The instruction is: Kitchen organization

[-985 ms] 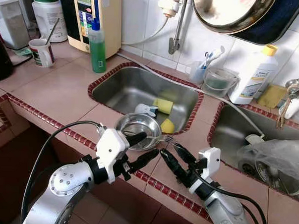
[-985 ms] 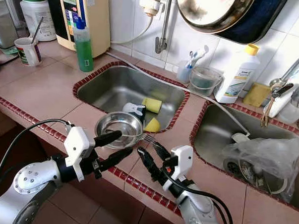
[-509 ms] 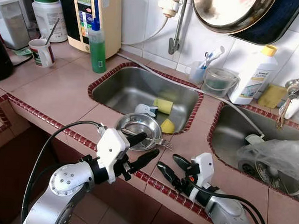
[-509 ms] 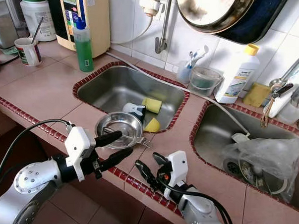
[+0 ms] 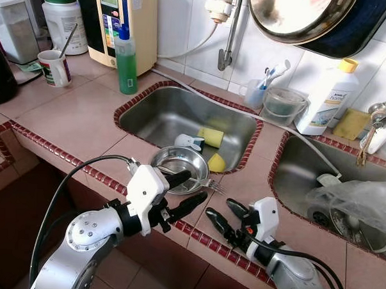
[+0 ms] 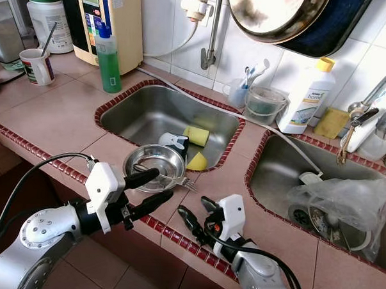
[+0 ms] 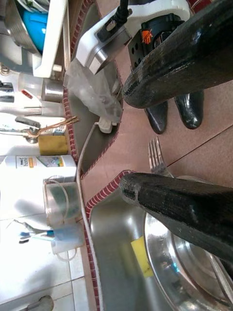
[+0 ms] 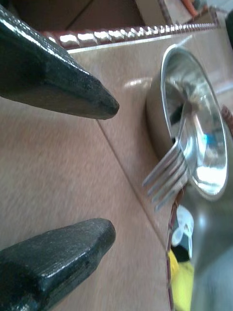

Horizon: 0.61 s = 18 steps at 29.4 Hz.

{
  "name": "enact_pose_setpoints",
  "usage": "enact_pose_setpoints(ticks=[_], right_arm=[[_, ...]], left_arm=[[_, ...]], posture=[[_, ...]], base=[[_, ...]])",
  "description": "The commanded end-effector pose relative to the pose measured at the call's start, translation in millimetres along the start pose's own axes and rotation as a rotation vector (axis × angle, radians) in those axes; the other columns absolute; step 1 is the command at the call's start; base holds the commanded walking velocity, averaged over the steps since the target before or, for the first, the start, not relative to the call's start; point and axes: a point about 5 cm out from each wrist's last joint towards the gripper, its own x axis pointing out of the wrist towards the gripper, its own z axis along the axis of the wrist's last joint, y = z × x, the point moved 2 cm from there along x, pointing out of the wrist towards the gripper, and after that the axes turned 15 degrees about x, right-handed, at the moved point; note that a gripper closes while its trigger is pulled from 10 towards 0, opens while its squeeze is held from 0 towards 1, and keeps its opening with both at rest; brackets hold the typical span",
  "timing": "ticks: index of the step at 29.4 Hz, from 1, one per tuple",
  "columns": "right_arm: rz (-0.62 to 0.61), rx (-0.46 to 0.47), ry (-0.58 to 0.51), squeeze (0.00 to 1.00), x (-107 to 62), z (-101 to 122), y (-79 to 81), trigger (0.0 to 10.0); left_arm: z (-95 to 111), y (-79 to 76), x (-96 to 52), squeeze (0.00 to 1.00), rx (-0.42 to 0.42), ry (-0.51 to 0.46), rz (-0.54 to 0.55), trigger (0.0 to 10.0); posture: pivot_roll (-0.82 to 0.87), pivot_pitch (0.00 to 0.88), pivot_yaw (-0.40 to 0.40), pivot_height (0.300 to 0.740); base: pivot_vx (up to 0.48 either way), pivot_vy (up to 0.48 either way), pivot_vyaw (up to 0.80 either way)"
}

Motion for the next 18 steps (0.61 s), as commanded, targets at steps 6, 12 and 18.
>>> enact_pose_setpoints(ticks=[6, 12, 18], right_arm=[[-0.051, -0.026, -0.018, 0.00, -15.8, 2.4, -8.8, 10.0], [-0.036, -0.025, -0.096, 0.00, -29.4, 14.7, -5.2, 10.0], [-0.110, -0.039, -0.232, 0.00, -41.5, 34.5, -7.6, 10.0]], left_arm=[[-1.3, 5.8, 4.1, 0.00, 0.009, 0.007, 0.003, 10.0], [-2.5, 18.4, 5.8, 0.00, 0.008, 0.004, 0.057, 10.0], [-15.6, 51.4, 5.4, 0.00, 0.005, 0.064, 0.252, 10.0]], posture=[[0.10, 0.000, -0.069, 0.740], [0.08, 0.000, -0.058, 0.740], [0.06, 0.000, -0.049, 0.740]], base=[[0.000, 0.000, 0.00], [0.000, 0.000, 0.00], [0.000, 0.000, 0.00]])
